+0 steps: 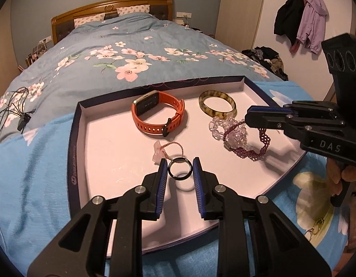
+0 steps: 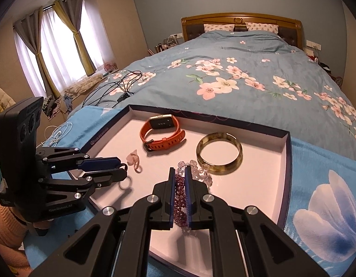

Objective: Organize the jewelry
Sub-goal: 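Carry the black ring and purple necklace into the tray and open both tools, then move the left tool to the yellow beaded hair tie while the right tool approaches the green-stone ring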

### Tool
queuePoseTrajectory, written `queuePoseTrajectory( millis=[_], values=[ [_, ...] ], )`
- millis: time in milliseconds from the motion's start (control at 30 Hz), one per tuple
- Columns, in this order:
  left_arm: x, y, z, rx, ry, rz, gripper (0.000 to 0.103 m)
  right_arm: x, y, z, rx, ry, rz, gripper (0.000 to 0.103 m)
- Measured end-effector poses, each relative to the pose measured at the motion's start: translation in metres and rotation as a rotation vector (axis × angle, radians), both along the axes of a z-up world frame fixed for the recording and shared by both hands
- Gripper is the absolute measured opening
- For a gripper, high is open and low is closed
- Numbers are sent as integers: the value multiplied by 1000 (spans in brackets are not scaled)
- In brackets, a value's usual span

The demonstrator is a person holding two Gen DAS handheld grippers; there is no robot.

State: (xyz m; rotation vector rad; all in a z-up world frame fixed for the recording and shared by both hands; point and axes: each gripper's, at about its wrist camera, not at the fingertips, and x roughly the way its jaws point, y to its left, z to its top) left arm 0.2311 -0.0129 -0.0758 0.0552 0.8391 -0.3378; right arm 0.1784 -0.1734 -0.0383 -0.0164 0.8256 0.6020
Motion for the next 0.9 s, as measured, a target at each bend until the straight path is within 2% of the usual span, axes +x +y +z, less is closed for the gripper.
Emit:
queuePoseTrajectory(
  millis=[267, 367, 433, 533, 833, 900],
  values=[
    [1, 2, -2, -12, 7, 7, 24, 0, -1, -3, -11, 11, -8, 11],
    [-1, 3, 2, -16, -7, 11, 32, -1, -2, -2, -13, 6, -18, 11],
    [-5, 4, 5, -21, -17, 7, 33, -1, -4, -1, -10, 7, -24, 11],
    [-11, 6, 14, -23, -42, 10, 36, -4, -8, 3, -2, 2, -35, 19],
    [-47, 22, 43, -46, -119, -1, 46, -29, -21, 23, 26, -36, -32, 31],
    [-57, 26, 48, -52, -130, -2, 47, -40, -26, 29, 38, -50, -28, 36]
  ],
)
